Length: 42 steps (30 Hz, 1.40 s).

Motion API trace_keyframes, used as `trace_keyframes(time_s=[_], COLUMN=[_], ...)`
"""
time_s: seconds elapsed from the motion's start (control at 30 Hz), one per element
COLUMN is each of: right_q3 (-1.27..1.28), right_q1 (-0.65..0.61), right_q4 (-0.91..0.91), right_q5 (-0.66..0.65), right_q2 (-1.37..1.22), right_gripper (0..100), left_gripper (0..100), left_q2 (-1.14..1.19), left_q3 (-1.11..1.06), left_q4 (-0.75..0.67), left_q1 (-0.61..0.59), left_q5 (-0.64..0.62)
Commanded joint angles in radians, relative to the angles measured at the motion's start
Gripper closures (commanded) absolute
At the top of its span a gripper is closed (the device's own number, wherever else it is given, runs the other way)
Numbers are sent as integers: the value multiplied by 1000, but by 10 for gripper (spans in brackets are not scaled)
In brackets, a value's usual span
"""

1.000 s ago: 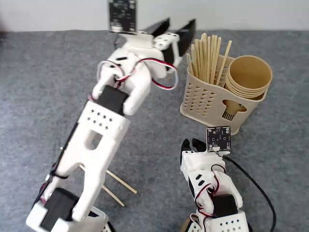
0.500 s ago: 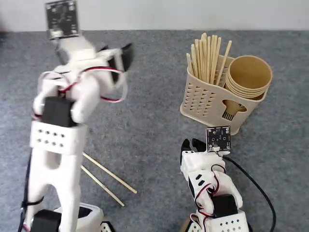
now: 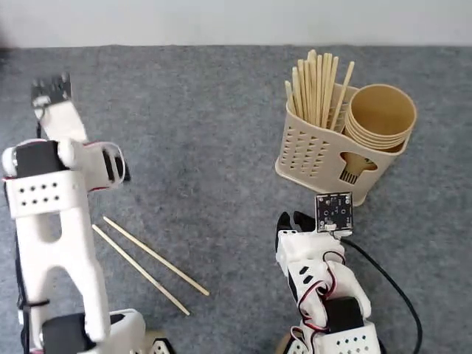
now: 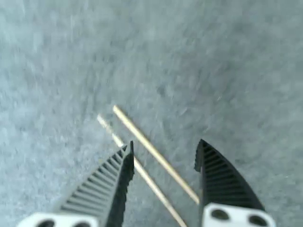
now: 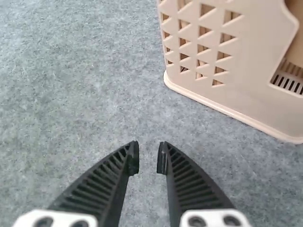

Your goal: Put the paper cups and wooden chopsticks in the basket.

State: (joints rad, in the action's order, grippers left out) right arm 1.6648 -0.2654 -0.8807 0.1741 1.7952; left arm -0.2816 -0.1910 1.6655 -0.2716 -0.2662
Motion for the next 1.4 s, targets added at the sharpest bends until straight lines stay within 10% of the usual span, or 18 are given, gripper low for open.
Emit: trace_keyframes(time_s=[0.0, 1.03, 1.37], right_q3=[18, 18, 18], right_q1=[-7, -5, -5], right_q4=[12, 12, 12], right_q5=[-15, -17, -17], right_q2=[-2, -5, -5], right_gripper=[920, 920, 920], left_gripper=[792, 660, 909], left_q2=[54, 557, 555], left_q3=[-88, -165, -165], left_q4=[-68, -190, -193], left_q1=[-21, -155, -149], left_q5=[12, 9, 14])
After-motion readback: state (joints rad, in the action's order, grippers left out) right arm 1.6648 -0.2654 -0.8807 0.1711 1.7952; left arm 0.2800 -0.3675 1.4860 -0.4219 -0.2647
